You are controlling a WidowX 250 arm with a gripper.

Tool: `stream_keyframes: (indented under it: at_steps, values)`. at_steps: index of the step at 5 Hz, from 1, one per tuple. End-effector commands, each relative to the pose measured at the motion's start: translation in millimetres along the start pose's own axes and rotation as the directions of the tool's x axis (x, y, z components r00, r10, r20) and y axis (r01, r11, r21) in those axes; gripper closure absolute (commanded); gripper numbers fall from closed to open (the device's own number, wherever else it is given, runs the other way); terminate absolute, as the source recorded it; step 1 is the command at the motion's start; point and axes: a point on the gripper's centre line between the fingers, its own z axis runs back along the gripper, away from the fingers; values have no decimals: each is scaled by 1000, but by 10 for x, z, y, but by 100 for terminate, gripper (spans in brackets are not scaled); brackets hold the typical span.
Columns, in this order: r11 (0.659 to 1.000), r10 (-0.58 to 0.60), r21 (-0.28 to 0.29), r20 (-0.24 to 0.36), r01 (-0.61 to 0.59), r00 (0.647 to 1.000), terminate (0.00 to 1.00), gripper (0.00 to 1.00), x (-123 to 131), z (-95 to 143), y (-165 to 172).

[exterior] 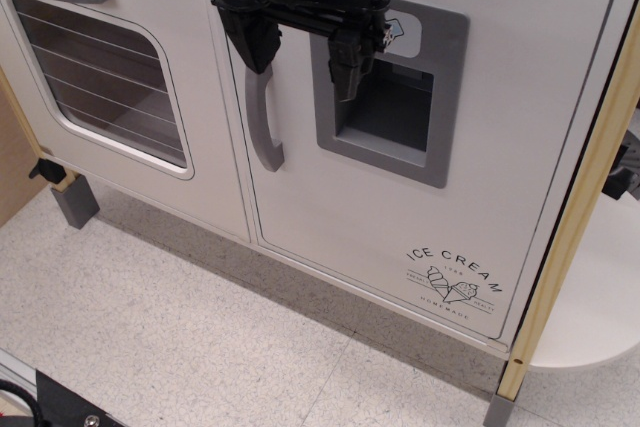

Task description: Open fridge

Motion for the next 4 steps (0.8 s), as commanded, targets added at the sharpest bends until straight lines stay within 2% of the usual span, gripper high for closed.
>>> stream_keyframes:
  at_steps: [1,2,3,4]
  values:
    - [1000,0,0,0,0,1000,0,0,0,0,0]
    - [1000,12,9,56,-13,998,0,0,267,-200,225]
    - [999,10,42,102,-14,995,0,0,401,-407,506]
    - [996,-6,89,120,-5,993,0,0,400,-622,755]
